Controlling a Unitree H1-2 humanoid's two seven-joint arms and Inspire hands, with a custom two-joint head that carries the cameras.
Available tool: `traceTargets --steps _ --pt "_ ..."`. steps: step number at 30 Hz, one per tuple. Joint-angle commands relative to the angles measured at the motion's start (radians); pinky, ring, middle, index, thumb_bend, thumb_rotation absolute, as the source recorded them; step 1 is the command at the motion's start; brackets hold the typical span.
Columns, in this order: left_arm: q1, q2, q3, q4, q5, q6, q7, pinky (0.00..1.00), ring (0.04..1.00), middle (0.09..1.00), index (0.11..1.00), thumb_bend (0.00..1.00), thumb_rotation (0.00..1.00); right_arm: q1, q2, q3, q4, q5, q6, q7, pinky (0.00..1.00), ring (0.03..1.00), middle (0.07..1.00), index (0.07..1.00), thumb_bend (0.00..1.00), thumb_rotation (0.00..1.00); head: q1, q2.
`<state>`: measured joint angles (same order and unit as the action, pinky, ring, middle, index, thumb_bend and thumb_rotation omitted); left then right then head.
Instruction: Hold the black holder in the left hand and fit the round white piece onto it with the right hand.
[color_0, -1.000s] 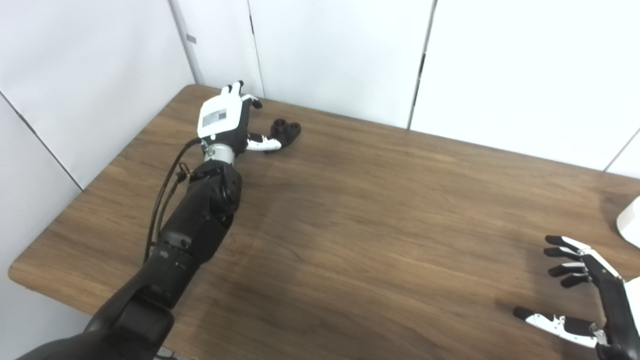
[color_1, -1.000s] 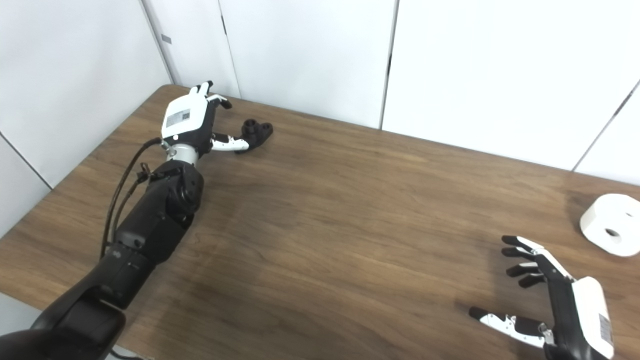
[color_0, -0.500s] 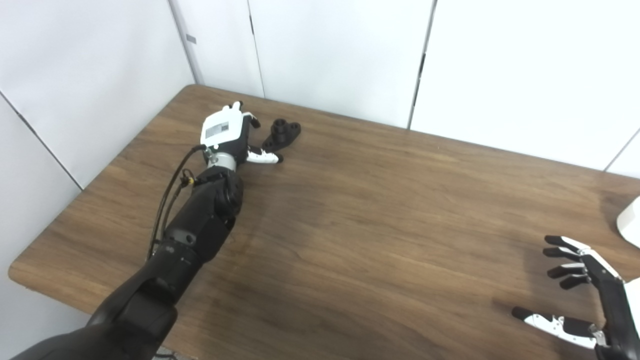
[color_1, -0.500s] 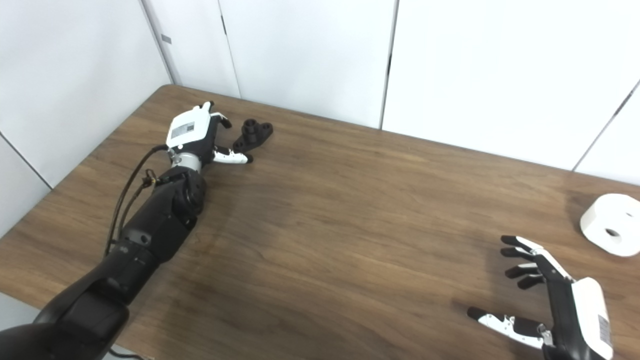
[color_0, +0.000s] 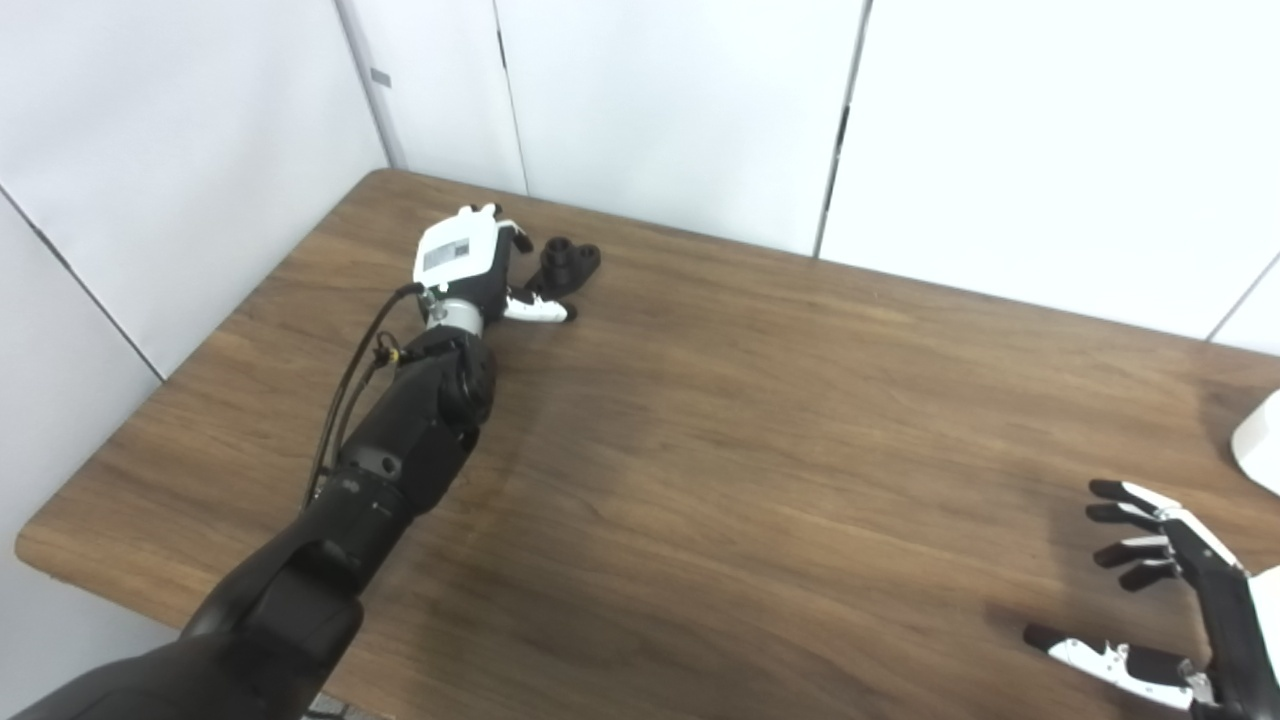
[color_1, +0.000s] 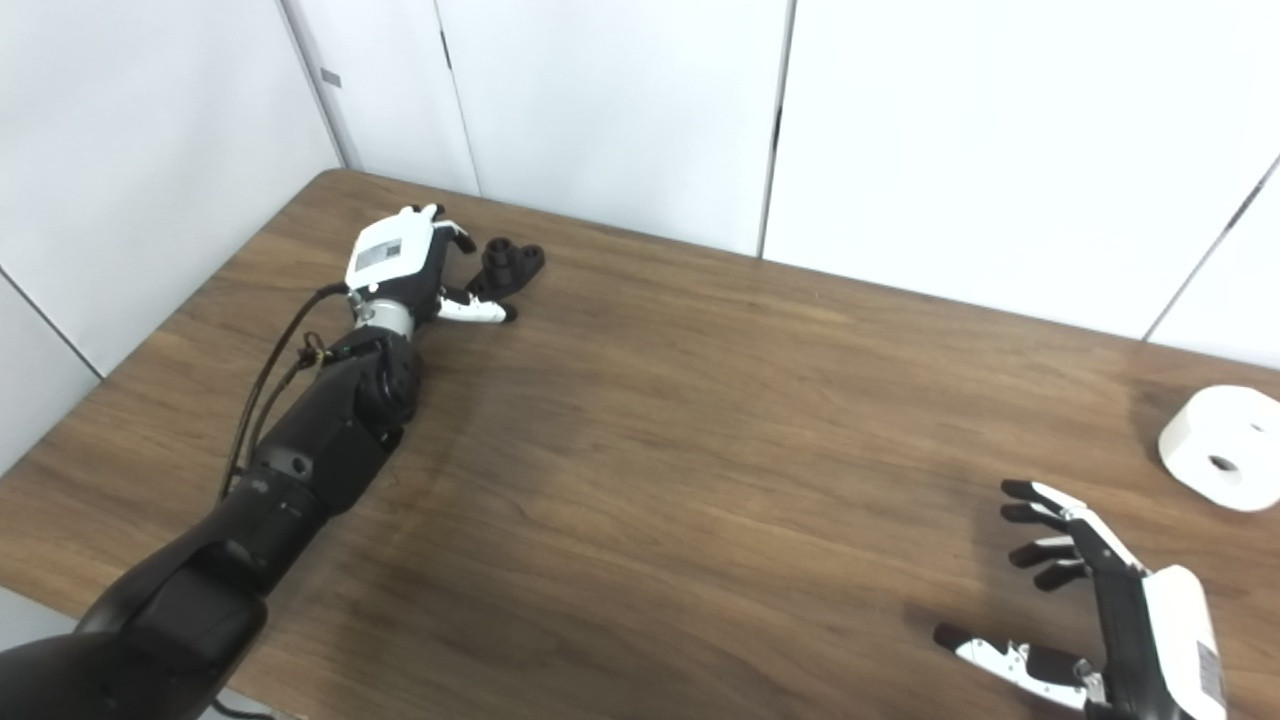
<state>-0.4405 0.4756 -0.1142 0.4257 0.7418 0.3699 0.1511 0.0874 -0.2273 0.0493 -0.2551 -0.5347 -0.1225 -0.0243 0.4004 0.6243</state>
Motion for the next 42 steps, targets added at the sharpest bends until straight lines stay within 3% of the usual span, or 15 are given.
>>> traceTargets --steps 1,8,14,18,21,35,42 --pt "-0.05 0.029 0.016 -0.002 -0.018 -0.036 0.039 0.82 0.999 0.954 0.706 0.91 0.35 -0.01 -0.006 -0.007 -0.043 0.01 -0.017 -0.006 0.45 0.551 0.694 0.751 0.77 0.0 -0.002 0.002" --pt "-0.072 0.023 0.017 0.055 -0.049 -0.06 0.061 0.81 0.982 0.937 0.686 0.9 0.32 -0.004 -0.003 -0.008 -0.051 0.011 -0.006 0.0 0.47 0.562 0.697 0.75 0.76 0.0 -0.008 0.008" --pt "-0.073 0.014 0.02 0.108 -0.094 -0.12 0.099 0.81 0.961 0.901 0.662 0.87 0.27 0.0 -0.001 -0.011 -0.061 0.009 -0.002 0.004 0.46 0.557 0.696 0.751 0.76 0.0 -0.014 0.011" --pt "-0.08 0.014 0.003 0.158 -0.112 -0.156 0.102 0.7 0.906 0.864 0.617 0.82 0.21 0.003 -0.001 -0.014 -0.072 0.006 0.007 0.008 0.46 0.559 0.699 0.752 0.75 0.0 -0.013 0.014" --pt "-0.081 0.014 -0.012 0.191 -0.118 -0.184 0.102 0.69 0.887 0.862 0.594 0.8 0.18 0.006 -0.003 -0.016 -0.073 0.007 0.003 0.007 0.46 0.561 0.7 0.751 0.75 0.0 -0.011 0.016" --pt "-0.09 0.002 -0.03 0.24 -0.138 -0.212 0.138 0.67 0.892 0.87 0.597 0.81 0.19 0.01 0.004 -0.02 -0.09 0.003 0.015 0.008 0.45 0.546 0.696 0.737 0.74 0.0 -0.018 0.024" --pt "-0.088 -0.005 -0.021 0.242 -0.177 -0.2 0.121 0.72 0.919 0.887 0.629 0.8 0.19 0.009 0.002 -0.02 -0.084 0.003 0.002 0.003 0.45 0.544 0.693 0.732 0.73 0.0 -0.019 0.027"
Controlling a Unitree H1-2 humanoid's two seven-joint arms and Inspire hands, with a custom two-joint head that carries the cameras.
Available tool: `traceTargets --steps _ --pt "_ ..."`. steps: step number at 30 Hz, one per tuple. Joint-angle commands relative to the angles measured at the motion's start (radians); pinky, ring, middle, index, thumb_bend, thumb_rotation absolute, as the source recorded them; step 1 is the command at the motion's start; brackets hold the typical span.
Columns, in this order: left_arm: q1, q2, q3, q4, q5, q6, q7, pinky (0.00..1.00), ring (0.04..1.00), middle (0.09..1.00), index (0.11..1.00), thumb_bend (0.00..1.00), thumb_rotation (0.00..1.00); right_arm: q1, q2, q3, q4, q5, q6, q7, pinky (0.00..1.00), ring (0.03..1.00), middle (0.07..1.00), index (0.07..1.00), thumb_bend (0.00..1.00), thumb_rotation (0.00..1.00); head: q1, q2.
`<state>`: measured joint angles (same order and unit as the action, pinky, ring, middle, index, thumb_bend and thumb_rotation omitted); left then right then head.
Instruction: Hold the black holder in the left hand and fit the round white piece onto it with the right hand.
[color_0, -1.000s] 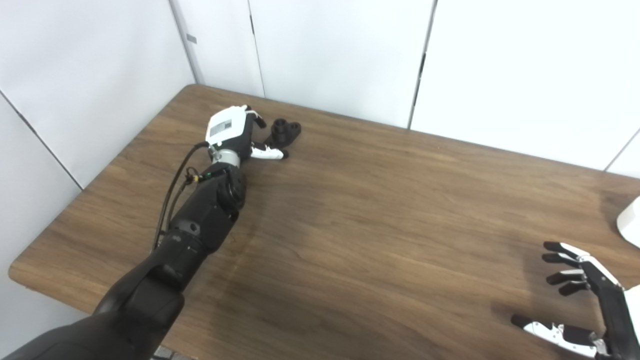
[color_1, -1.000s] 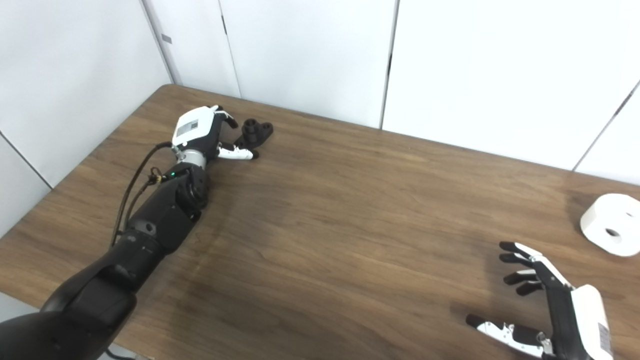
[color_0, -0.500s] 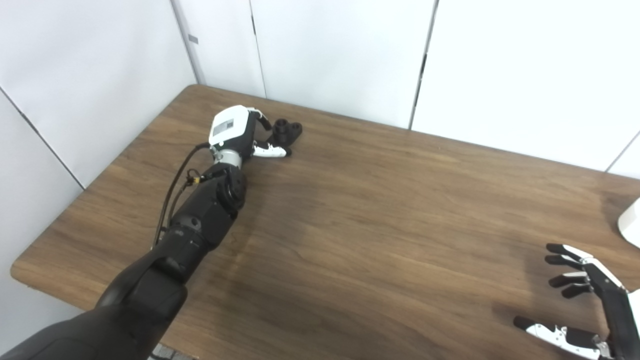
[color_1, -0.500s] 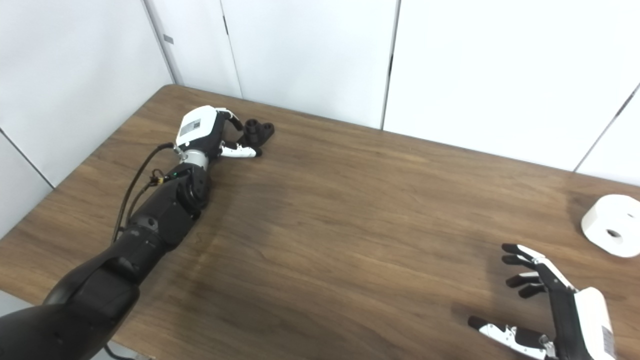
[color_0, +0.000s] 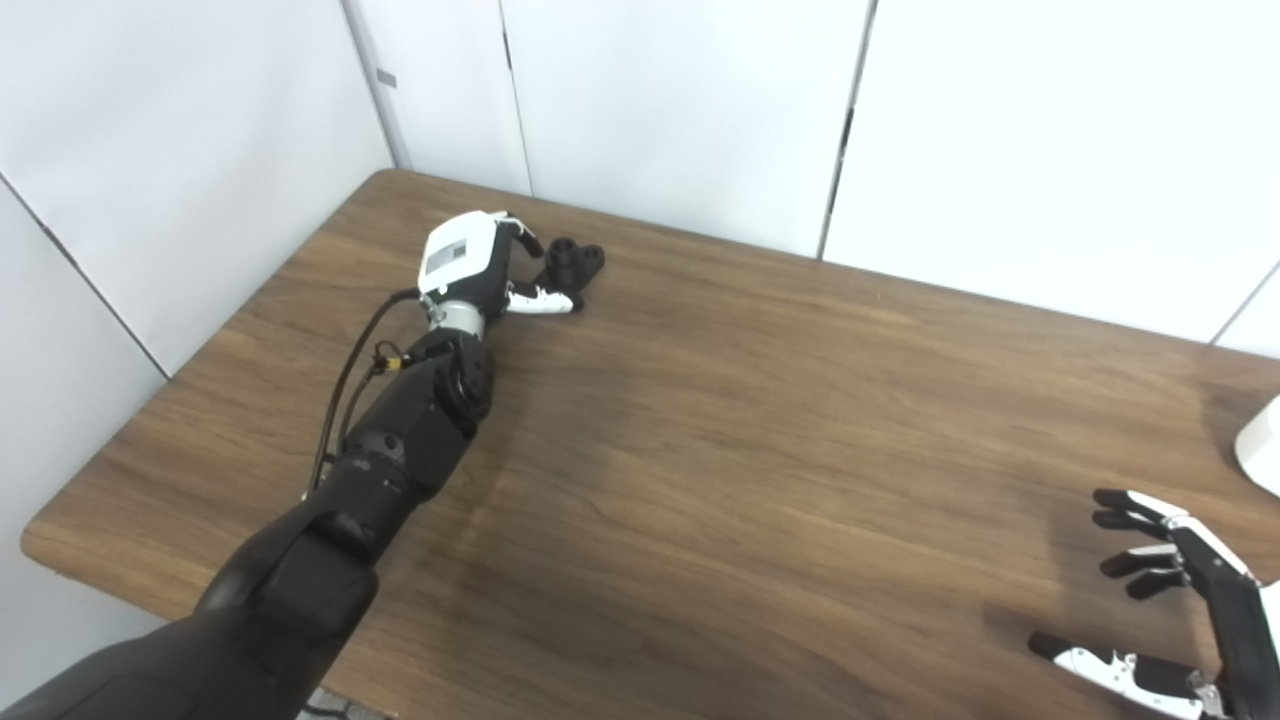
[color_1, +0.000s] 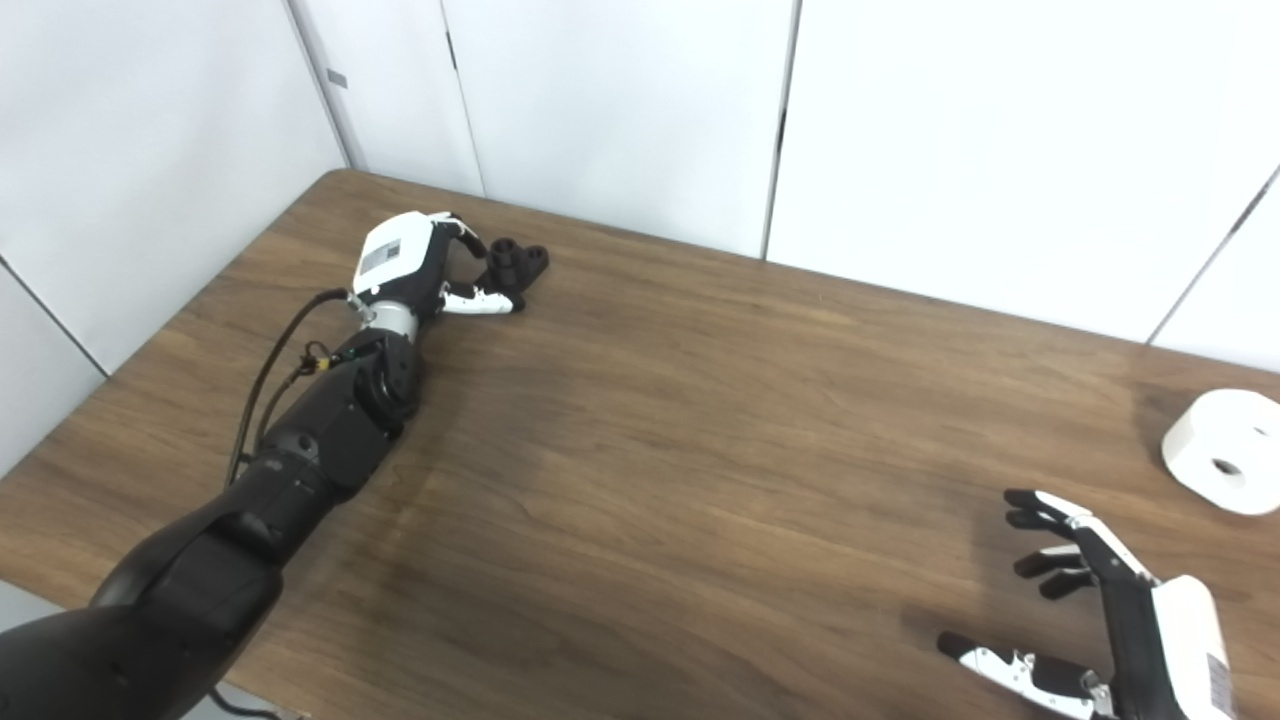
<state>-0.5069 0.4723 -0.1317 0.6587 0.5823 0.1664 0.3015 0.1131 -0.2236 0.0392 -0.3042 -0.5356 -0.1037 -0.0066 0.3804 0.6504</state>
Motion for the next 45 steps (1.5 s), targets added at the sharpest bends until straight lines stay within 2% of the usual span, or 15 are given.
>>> traceTargets --steps 1,8,12,13,16,20,29,34,42,45 --pt "-0.02 -0.002 -0.004 0.005 -0.021 0.005 -0.034 0.71 0.919 0.887 0.632 0.8 0.19 -0.017 -0.002 -0.01 -0.034 0.004 -0.018 -0.016 0.45 0.543 0.693 0.732 0.74 0.0 0.0 0.001" --pt "-0.022 0.003 -0.046 0.001 -0.001 0.043 -0.059 0.69 0.897 0.879 0.628 0.78 0.21 -0.014 0.002 -0.009 -0.042 0.001 -0.01 -0.014 0.45 0.545 0.693 0.731 0.73 0.0 -0.002 0.005" --pt "-0.015 0.003 -0.047 -0.011 -0.018 0.031 -0.077 0.71 0.882 0.834 0.55 0.76 0.19 -0.016 0.004 -0.012 -0.036 0.005 -0.014 -0.016 0.45 0.544 0.691 0.727 0.73 0.0 -0.003 0.006" --pt "-0.013 0.002 -0.044 -0.013 -0.022 0.028 -0.078 0.72 0.877 0.825 0.513 0.62 0.12 -0.016 0.004 -0.012 -0.034 0.004 -0.016 -0.018 0.45 0.546 0.691 0.726 0.72 0.0 -0.003 0.006" --pt "-0.009 -0.004 -0.035 -0.019 -0.037 0.022 -0.08 0.73 0.865 0.81 0.489 0.53 0.08 -0.018 0.004 -0.01 -0.04 0.01 0.001 -0.003 0.46 0.563 0.703 0.735 0.72 0.0 -0.002 0.009" --pt "-0.007 -0.004 -0.037 -0.022 -0.045 0.004 -0.076 0.72 0.845 0.796 0.486 0.52 0.07 -0.019 0.0 -0.013 -0.032 0.023 -0.005 -0.002 0.46 0.577 0.709 0.739 0.72 0.0 -0.002 0.009" --pt "0.005 -0.004 -0.029 -0.047 -0.069 -0.006 -0.098 0.77 0.852 0.773 0.48 0.52 0.07 -0.017 0.0 -0.017 -0.023 0.058 -0.008 0.0 0.49 0.599 0.726 0.752 0.71 0.0 -0.003 0.013" --pt "0.013 0.001 -0.048 -0.052 -0.068 -0.037 -0.112 0.76 0.852 0.781 0.48 0.52 0.07 -0.019 0.0 -0.015 -0.019 0.062 -0.01 0.001 0.48 0.594 0.725 0.756 0.7 0.0 -0.012 0.015" --pt "0.054 -0.009 -0.09 -0.151 -0.064 -0.091 -0.15 0.75 0.871 0.808 0.482 0.52 0.06 -0.031 0.001 -0.012 0.008 0.051 -0.03 -0.013 0.47 0.578 0.714 0.746 0.71 0.0 -0.025 0.012" --pt "0.076 -0.011 -0.11 -0.219 -0.065 -0.093 -0.185 0.74 0.877 0.813 0.482 0.52 0.06 -0.033 0.006 -0.012 0.009 0.052 -0.031 -0.017 0.47 0.571 0.705 0.741 0.71 0.0 -0.031 0.014"
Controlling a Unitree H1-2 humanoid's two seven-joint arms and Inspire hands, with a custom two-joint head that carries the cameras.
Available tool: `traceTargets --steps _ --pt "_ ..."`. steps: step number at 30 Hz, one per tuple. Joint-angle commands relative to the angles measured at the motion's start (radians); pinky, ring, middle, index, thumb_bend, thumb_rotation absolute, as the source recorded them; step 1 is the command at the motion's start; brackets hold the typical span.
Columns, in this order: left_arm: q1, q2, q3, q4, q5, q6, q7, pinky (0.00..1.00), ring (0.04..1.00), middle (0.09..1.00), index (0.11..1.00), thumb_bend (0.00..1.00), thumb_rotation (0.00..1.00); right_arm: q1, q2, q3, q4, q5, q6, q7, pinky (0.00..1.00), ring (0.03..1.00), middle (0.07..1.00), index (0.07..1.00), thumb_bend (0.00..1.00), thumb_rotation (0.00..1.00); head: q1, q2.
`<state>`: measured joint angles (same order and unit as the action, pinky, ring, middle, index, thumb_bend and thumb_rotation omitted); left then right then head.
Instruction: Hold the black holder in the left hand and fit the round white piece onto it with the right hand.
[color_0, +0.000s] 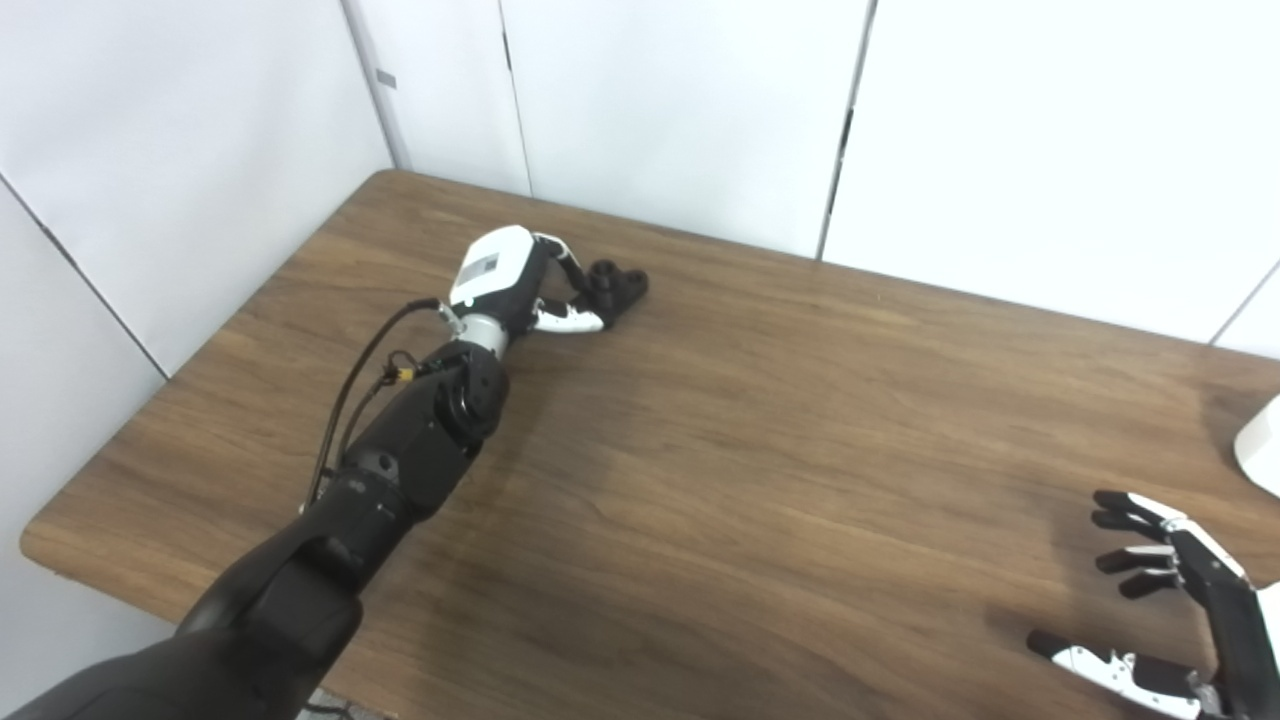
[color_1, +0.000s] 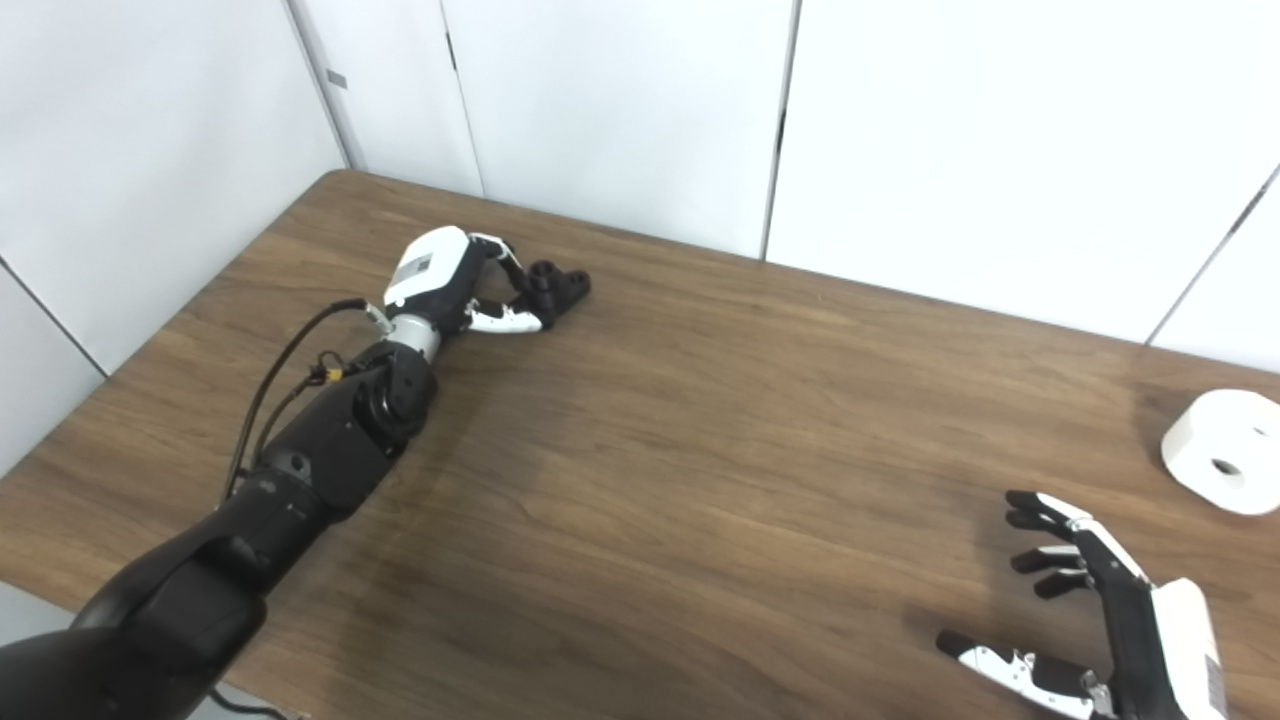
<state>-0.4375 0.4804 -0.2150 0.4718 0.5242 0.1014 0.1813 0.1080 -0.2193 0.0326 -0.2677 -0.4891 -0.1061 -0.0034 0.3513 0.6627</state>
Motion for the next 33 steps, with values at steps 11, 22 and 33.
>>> traceTargets --steps 11,22,33 --pt "0.107 -0.002 -0.094 -0.313 0.005 -0.047 -0.238 0.74 0.884 0.833 0.485 0.52 0.07 -0.033 0.005 -0.008 0.0 0.011 -0.055 -0.036 0.48 0.582 0.719 0.757 0.7 0.0 -0.046 0.009" --pt "0.151 0.009 -0.19 -0.451 0.025 -0.167 -0.384 0.72 0.897 0.857 0.489 0.52 0.07 -0.04 0.017 -0.004 0.04 0.0 -0.087 -0.083 0.49 0.583 0.723 0.771 0.67 0.0 -0.11 0.029" --pt "0.171 -0.004 -0.275 -0.46 0.043 -0.291 -0.431 0.7 0.909 0.854 0.49 0.52 0.07 -0.049 0.029 0.01 0.064 -0.033 -0.111 -0.116 0.49 0.572 0.733 0.781 0.64 0.0 -0.202 0.052"
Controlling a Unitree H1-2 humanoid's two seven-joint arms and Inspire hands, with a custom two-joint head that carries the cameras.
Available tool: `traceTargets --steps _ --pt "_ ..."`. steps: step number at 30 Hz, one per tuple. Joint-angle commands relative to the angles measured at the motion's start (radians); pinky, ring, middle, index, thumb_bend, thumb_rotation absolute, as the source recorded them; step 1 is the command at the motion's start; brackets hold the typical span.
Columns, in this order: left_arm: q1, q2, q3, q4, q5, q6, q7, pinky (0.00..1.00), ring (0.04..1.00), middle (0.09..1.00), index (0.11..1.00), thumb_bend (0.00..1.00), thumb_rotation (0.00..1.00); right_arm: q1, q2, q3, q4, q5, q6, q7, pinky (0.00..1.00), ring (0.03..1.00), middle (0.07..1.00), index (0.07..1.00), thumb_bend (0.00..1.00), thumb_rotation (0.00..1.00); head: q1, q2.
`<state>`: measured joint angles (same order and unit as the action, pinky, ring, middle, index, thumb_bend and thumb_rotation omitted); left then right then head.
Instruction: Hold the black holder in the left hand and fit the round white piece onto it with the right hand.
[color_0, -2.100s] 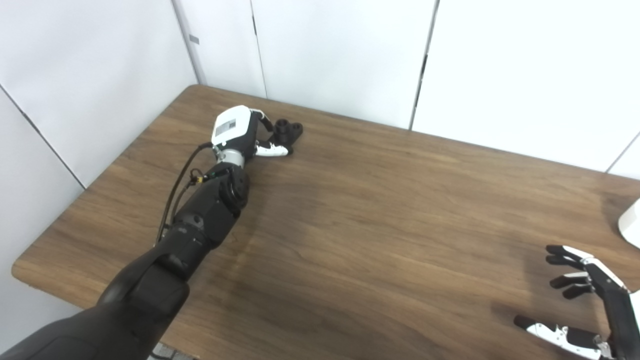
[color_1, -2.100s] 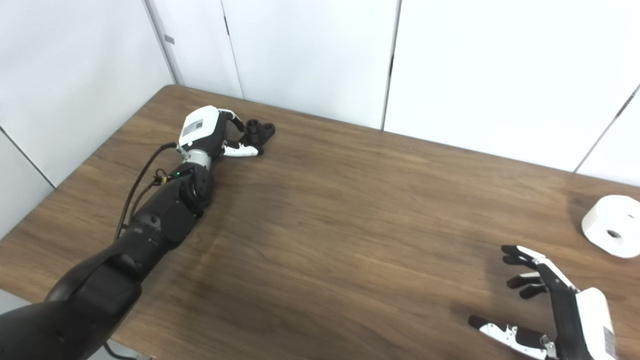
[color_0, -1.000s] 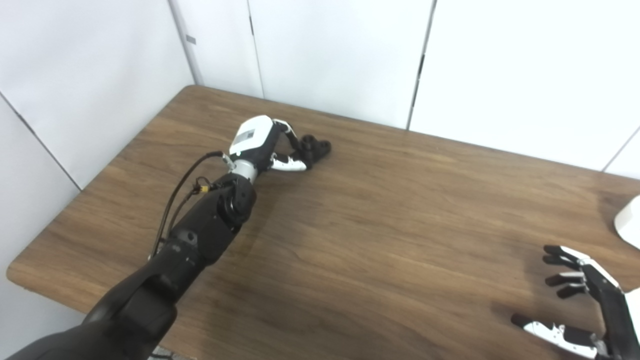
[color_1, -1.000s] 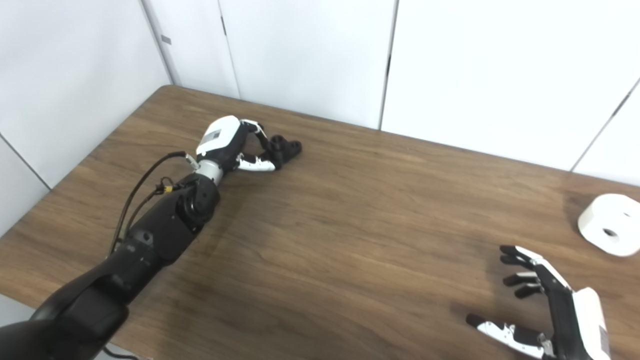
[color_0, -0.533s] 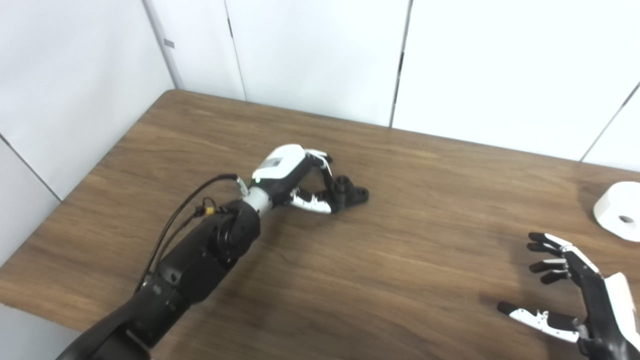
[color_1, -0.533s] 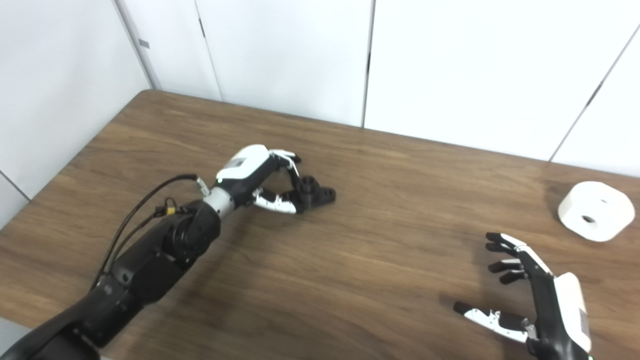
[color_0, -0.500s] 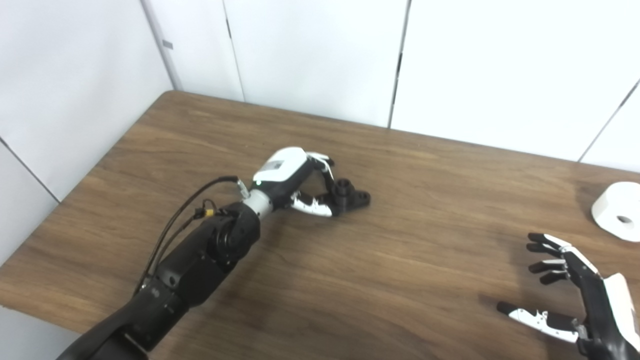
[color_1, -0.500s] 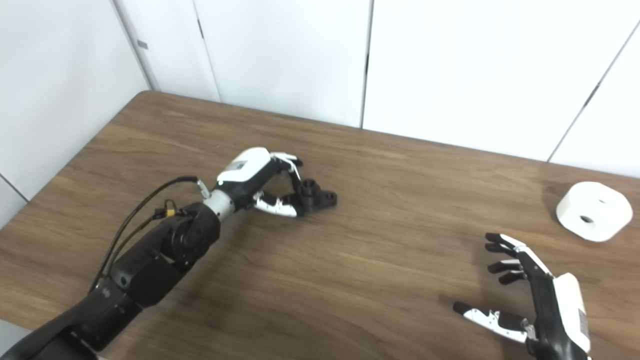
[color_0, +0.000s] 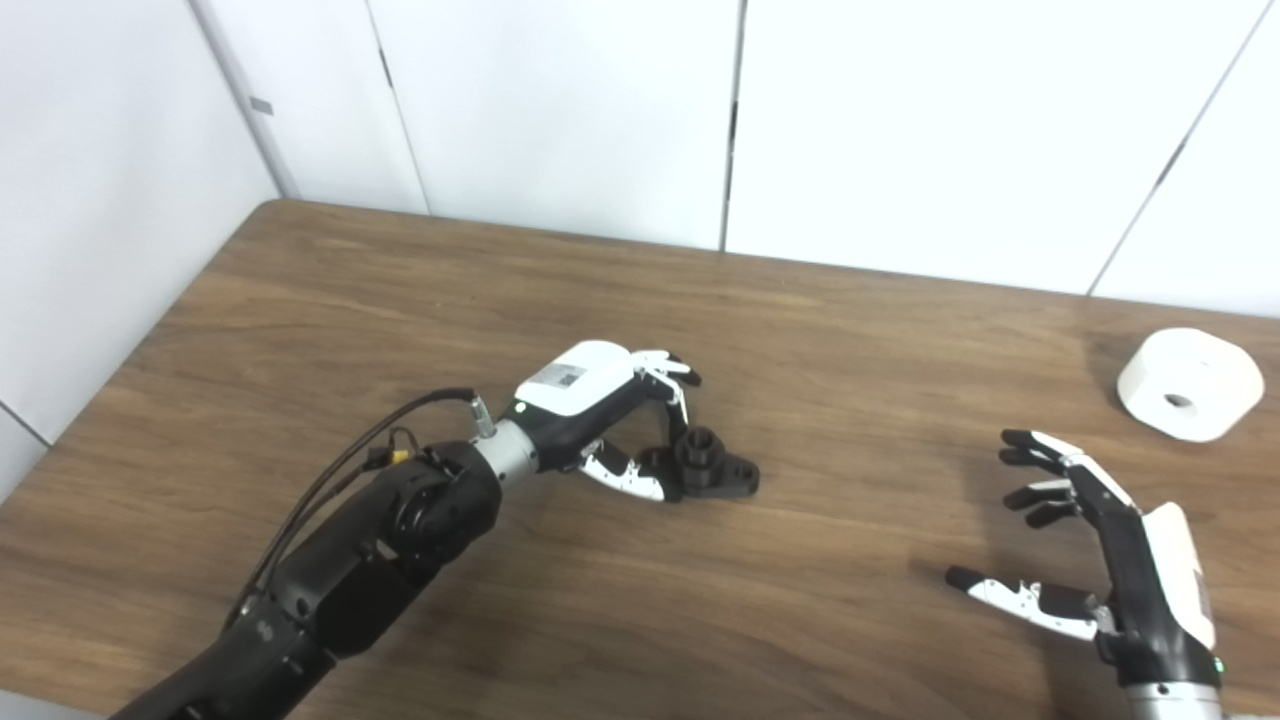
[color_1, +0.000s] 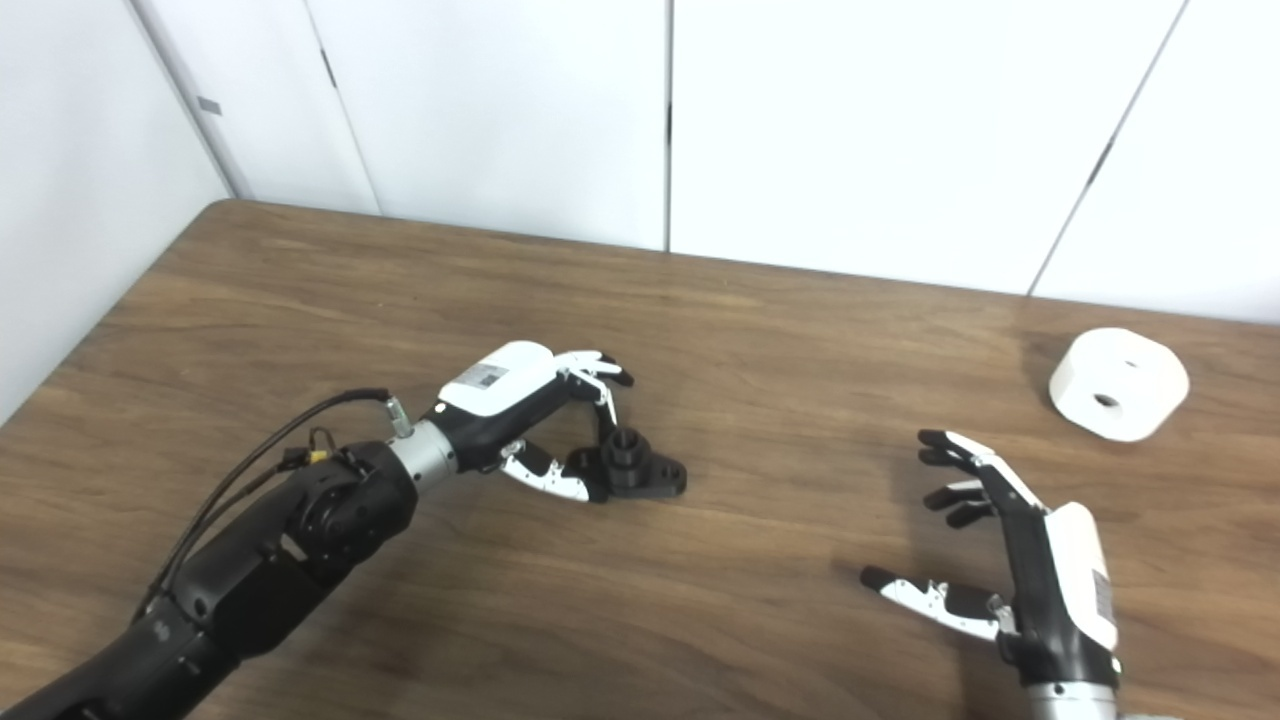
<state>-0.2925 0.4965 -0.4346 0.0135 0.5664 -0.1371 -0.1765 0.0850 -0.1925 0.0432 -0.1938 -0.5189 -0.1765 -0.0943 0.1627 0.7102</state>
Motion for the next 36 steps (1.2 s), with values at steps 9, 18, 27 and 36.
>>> traceTargets --steps 9,18,27,36 --pt "0.031 -0.055 -0.106 0.042 0.039 -0.118 -0.059 0.7 0.888 0.841 0.488 0.52 0.07 -0.03 0.012 0.007 -0.002 -0.012 -0.052 -0.043 0.51 0.578 0.737 0.789 0.63 0.0 -0.073 0.013" --pt "0.019 -0.088 -0.128 0.138 0.067 -0.169 -0.037 0.68 0.892 0.842 0.487 0.52 0.06 -0.061 -0.001 -0.006 -0.04 -0.002 -0.021 -0.021 0.49 0.597 0.742 0.785 0.63 0.0 -0.313 -0.007" --pt "0.018 -0.063 -0.112 0.165 0.034 -0.193 -0.048 0.7 0.884 0.843 0.488 0.52 0.06 -0.193 -0.144 -0.065 -0.193 -0.205 0.185 0.142 0.51 0.648 0.76 0.785 0.65 0.14 -0.59 -0.1" --pt "0.016 -0.034 -0.095 0.236 0.03 -0.281 -0.008 0.66 0.835 0.812 0.488 0.52 0.05 -0.394 -0.235 -0.023 -0.205 -0.573 0.438 0.423 0.63 0.801 0.879 0.838 0.78 0.21 -0.788 -0.218"
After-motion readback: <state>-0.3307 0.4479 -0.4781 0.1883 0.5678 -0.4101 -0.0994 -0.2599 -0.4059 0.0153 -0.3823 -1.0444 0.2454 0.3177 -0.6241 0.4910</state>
